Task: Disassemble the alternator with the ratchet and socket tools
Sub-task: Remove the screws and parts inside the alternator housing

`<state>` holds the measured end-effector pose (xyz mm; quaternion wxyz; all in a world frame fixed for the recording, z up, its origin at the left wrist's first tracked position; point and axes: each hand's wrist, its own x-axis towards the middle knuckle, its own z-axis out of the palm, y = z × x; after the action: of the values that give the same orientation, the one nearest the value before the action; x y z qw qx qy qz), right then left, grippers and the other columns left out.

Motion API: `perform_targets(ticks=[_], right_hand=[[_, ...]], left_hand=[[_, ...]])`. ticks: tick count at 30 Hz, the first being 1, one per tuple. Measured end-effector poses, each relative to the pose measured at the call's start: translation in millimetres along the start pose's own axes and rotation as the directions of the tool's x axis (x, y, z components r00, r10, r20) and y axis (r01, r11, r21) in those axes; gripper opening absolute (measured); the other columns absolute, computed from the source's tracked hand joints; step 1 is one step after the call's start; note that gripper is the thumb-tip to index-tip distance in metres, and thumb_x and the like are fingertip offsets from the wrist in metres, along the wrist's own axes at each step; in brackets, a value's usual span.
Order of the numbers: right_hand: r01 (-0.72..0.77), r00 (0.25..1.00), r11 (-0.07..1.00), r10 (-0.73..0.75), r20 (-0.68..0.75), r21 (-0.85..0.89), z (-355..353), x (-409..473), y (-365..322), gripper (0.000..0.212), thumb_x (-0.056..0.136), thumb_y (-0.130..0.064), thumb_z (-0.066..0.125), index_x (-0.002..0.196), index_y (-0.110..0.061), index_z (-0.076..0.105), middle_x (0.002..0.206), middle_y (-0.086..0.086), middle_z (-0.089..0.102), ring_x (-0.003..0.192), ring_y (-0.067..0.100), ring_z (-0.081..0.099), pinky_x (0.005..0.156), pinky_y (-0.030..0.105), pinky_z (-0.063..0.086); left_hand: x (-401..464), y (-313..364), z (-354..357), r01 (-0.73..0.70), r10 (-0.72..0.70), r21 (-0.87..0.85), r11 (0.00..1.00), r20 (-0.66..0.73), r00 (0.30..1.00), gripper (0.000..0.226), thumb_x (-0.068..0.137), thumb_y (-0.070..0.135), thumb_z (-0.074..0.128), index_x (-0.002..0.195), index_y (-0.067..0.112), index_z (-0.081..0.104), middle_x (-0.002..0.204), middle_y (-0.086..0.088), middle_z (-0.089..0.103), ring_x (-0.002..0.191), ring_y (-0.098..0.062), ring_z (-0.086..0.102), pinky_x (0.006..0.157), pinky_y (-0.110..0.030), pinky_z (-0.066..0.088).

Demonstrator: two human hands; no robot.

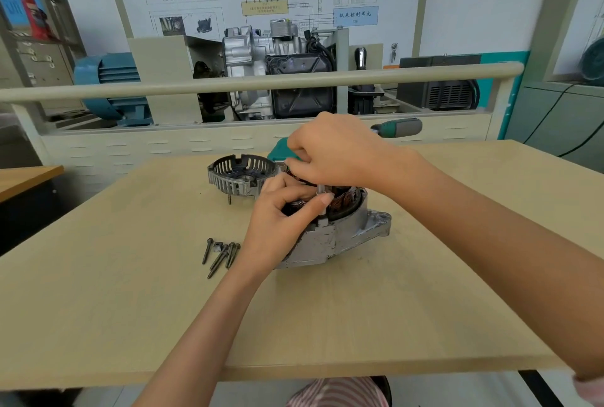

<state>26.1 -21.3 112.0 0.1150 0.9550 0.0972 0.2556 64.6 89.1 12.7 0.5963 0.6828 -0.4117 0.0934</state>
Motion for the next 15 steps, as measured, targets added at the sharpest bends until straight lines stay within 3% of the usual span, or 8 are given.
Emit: perform_targets(ticks=[3, 6, 9, 12, 15], right_hand=[[-0.035, 0.999, 0.999, 0.035, 0.011, -0.009, -2, -3, -1, 0.038, 0.091, -0.030, 0.046, 0.057, -0.019, 0.034, 0.055, -0.007, 0.034, 0.050, 0.006, 0.030, 0.045, 0.024, 0.023], [-0.179, 0.984, 0.976, 0.178, -0.024, -0.121, 0, -4, -12, 0.028, 0.093, -0.029, 0.045, 0.069, -0.014, 0.042, 0.059, -0.002, 0.030, 0.051, 0.017, 0.036, 0.043, 0.025, 0.019], [-0.346, 0.938, 0.912, 0.339, -0.071, -0.221, 4, -2, -26, 0.038, 0.093, -0.031, 0.044, 0.061, -0.013, 0.034, 0.059, 0.000, 0.032, 0.045, 0.016, 0.030, 0.042, 0.024, 0.017], [-0.299, 0.954, 0.923, 0.286, -0.091, -0.240, 3, -1, -25, 0.039, 0.093, -0.028, 0.045, 0.059, -0.014, 0.032, 0.058, 0.000, 0.032, 0.046, 0.015, 0.028, 0.043, 0.024, 0.017], [-0.166, 0.985, 0.968, 0.153, -0.083, -0.188, 0, -3, -16, 0.033, 0.092, -0.030, 0.044, 0.064, -0.014, 0.036, 0.057, -0.001, 0.029, 0.048, 0.017, 0.030, 0.043, 0.025, 0.017]], left_hand=[[1, 1, -1, -0.008, 0.008, -0.008, 1.000, 0.004, 1.000, 0.009, 0.070, 0.042, 0.066, 0.072, 0.035, 0.071, 0.068, 0.020, 0.050, 0.085, -0.009, 0.045, 0.084, -0.027, 0.037], [0, 4, -1, 0.006, -0.006, -0.037, 0.999, -0.003, 1.000, 0.004, 0.070, 0.035, 0.070, 0.073, 0.039, 0.070, 0.068, 0.015, 0.048, 0.086, -0.012, 0.045, 0.087, -0.039, 0.041], [0, 5, 1, 0.027, -0.027, -0.012, 1.000, -0.002, 1.000, 0.026, 0.077, 0.012, 0.073, 0.072, 0.038, 0.069, 0.083, -0.011, 0.058, 0.096, -0.021, 0.048, 0.094, -0.044, 0.040], [1, 7, 0, 0.045, -0.045, -0.008, 0.999, -0.010, 0.999, 0.026, 0.077, 0.008, 0.072, 0.070, 0.033, 0.069, 0.090, -0.023, 0.057, 0.100, -0.025, 0.048, 0.096, -0.042, 0.039], [0, 6, 1, 0.043, -0.043, 0.015, 0.999, 0.011, 0.999, 0.023, 0.080, 0.016, 0.070, 0.068, 0.036, 0.067, 0.090, -0.004, 0.058, 0.102, -0.016, 0.047, 0.093, -0.027, 0.037]])
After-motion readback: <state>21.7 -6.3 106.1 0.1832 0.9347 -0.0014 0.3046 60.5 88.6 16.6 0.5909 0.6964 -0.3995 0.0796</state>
